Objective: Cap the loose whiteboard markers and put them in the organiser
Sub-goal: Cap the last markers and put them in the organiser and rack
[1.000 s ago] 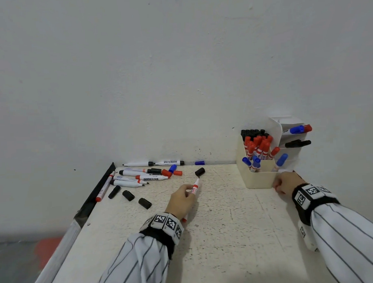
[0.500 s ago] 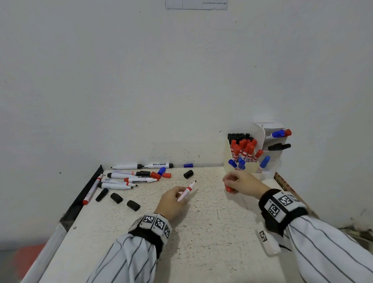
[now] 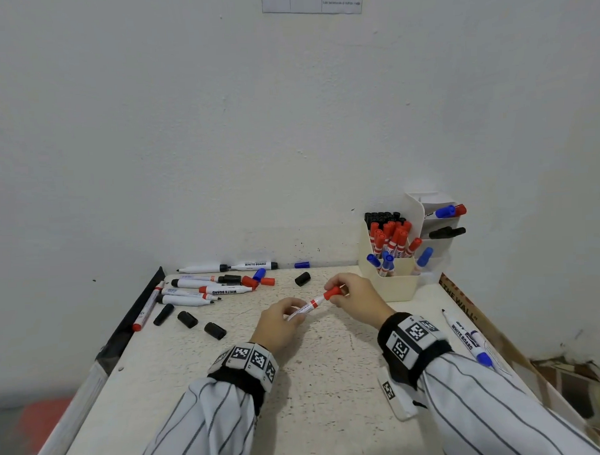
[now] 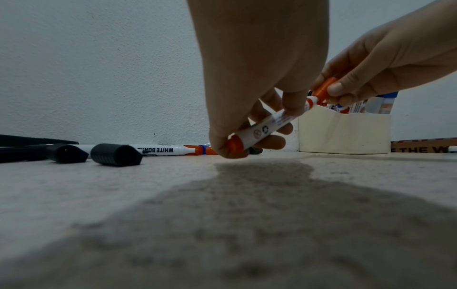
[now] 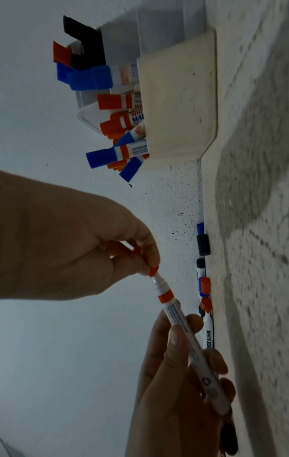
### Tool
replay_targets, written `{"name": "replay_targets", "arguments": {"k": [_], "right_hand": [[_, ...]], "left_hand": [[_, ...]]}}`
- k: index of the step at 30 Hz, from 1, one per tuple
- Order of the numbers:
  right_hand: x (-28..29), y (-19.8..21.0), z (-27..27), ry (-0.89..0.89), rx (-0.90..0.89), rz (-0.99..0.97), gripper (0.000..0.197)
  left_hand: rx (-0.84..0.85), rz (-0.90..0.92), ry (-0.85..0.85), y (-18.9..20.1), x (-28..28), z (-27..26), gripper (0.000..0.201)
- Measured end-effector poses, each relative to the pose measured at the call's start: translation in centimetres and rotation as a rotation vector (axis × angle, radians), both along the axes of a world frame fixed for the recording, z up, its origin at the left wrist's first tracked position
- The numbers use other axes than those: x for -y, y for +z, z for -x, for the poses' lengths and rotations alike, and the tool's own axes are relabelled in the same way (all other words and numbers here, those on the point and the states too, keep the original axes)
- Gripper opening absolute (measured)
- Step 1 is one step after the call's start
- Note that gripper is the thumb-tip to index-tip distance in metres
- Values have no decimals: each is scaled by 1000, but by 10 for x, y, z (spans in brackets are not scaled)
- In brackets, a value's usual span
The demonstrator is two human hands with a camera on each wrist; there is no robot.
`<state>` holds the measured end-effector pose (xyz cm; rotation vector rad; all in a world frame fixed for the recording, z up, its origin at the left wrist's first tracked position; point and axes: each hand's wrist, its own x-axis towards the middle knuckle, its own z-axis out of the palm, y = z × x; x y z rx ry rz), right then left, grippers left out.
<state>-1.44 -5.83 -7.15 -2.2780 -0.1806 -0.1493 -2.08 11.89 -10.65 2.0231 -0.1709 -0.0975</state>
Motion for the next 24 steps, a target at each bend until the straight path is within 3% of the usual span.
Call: {"name": "replay_targets", "arguments": {"k": [5,9,12,15,21,24], "right_hand": [[1,-3,0,18,-52,-121,23],[3,-6,0,10,-151,-146,9],[2,-4,0,-7,-181,-13,33],[0,-4,-1,-58,-169,21,48],[-3,-2,-4,-104,-175,-12,48],[-4,2,-6,-77,-157,-8,44]], "left_hand": [[19,-23,-31,1,0,1,15],[4,-2,-56,0,1,5,20],[62,-37,-51,0,1,5,27],[137,-35,-41,2,1,2,20],[147,-69,-105,1,2,2,16],[136,-42,-156,3,5,3,26]]}}
